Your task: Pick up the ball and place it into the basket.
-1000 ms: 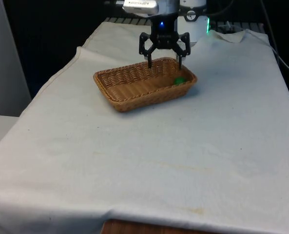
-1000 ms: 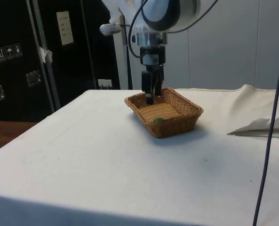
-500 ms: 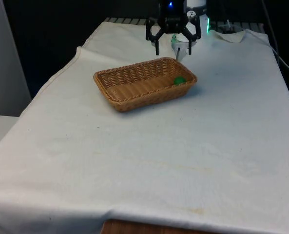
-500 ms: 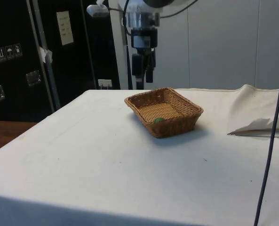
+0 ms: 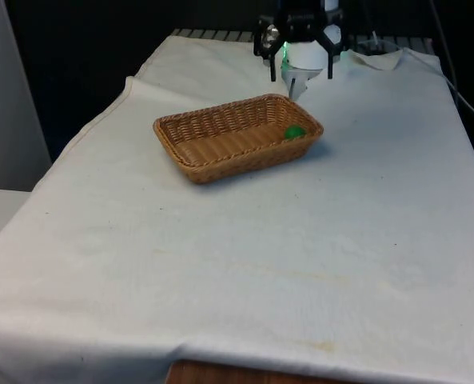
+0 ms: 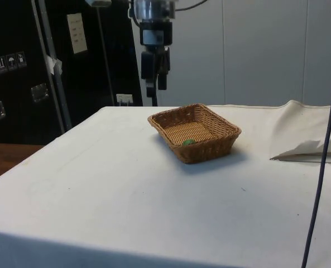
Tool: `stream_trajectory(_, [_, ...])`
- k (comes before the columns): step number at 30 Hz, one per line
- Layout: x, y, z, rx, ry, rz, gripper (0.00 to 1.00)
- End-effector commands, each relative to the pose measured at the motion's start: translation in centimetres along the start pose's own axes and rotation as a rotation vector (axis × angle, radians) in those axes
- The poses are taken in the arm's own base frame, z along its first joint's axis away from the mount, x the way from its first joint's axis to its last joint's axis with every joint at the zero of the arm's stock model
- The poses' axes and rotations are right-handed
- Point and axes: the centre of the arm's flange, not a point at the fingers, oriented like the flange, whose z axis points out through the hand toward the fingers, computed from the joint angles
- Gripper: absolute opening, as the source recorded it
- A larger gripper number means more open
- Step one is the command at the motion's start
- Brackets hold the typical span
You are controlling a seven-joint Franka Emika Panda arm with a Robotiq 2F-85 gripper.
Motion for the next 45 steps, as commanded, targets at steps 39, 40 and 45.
stream_trajectory(39, [5.5,1.0,-6.4,-0.083,-0.052,-0.011,1.00])
stream_trajectory(40, [5.5,1.0,-6.6,-0.084,-0.053,-0.010,1.00])
stream_trajectory(45, [5.6,1.0,-6.8,-0.083,-0.052,-0.009,1.00])
